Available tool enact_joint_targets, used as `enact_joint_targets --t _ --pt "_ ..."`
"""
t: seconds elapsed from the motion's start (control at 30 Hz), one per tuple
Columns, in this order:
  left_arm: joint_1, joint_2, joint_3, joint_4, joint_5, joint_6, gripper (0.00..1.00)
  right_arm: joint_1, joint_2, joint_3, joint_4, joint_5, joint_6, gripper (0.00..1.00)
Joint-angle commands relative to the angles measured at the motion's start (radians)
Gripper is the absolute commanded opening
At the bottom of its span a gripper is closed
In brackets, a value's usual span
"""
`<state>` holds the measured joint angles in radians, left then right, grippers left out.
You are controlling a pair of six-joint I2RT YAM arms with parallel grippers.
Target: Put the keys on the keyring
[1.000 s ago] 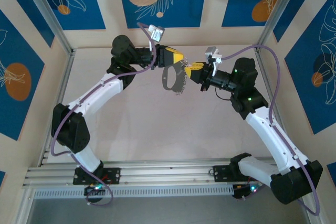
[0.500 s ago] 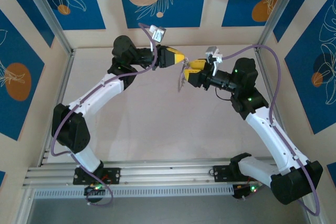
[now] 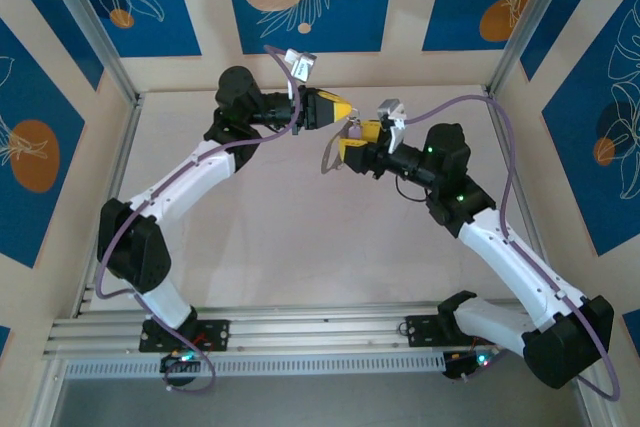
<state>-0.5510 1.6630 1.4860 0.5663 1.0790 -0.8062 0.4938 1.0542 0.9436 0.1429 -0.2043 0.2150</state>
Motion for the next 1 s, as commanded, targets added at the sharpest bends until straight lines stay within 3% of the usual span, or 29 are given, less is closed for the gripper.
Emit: enact_joint_targets --t 0.0,0.23,0.47,0.6,0.73,0.97 --pt "-0.012 -0.056 0.036 -0.034 -0.033 0.071 0.0 0.043 -0.036 -0.024 0.068 0.153 -0.031 0.56" --pt "-0.016 -0.084 0.031 -0.127 -0.082 0.152 0.0 0.122 -0.045 -0.072 0.153 0.328 -0.056 0.56" --pt "-0.019 -0.089 0.031 -0.158 -0.095 0.176 0.0 0.14 -0.039 -0.067 0.175 0.361 -0.074 0.55" --pt "-0.019 -0.091 0.031 -0.18 -0.099 0.195 0.0 0.138 -0.04 -0.056 0.163 0.351 -0.091 0.53" --pt "-0.02 -0.089 0.032 -0.181 -0.098 0.196 0.0 0.119 -0.048 -0.049 0.144 0.301 -0.094 0.39" --pt "-0.02 -0.089 0.031 -0.186 -0.099 0.202 0.0 0.062 -0.073 -0.048 0.088 0.136 -0.088 0.29"
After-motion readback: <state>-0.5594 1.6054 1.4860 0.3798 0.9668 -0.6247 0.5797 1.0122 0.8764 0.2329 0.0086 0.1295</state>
